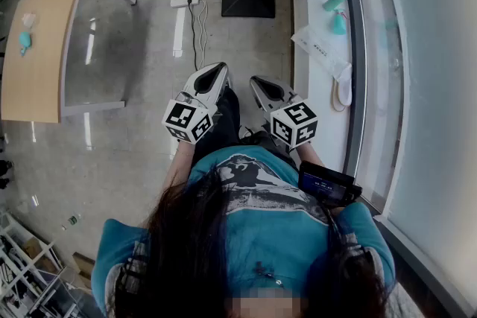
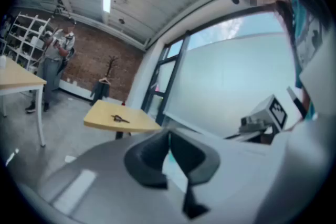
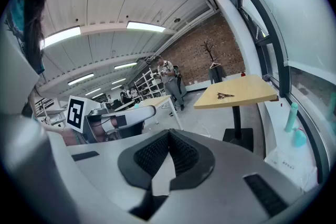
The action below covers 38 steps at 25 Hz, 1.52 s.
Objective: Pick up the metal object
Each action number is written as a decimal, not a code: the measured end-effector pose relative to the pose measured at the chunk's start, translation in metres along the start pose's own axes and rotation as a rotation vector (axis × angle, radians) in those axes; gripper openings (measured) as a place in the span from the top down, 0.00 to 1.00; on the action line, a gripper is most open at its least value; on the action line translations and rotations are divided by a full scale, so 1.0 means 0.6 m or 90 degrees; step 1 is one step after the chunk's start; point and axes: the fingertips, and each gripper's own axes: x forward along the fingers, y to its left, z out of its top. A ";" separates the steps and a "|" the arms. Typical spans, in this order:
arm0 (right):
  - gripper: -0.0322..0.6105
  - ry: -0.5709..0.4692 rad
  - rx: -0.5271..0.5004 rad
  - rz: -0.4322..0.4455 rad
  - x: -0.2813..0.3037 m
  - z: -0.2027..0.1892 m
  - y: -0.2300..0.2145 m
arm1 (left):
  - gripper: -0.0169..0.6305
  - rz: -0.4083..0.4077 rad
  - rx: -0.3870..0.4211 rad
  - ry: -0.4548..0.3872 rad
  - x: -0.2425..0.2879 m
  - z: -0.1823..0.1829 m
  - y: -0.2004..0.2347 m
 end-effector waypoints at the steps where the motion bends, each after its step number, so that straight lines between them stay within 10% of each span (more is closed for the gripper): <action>1: 0.96 -0.002 -0.001 -0.003 0.015 0.018 -0.004 | 0.97 -0.004 0.004 0.001 0.010 0.015 0.018; 15: 0.96 -0.042 0.026 -0.088 0.251 0.226 -0.166 | 0.97 -0.054 0.016 0.009 0.194 0.141 0.302; 38: 0.96 0.060 0.015 -0.086 0.459 0.333 -0.438 | 0.97 0.031 -0.021 0.045 0.377 0.163 0.492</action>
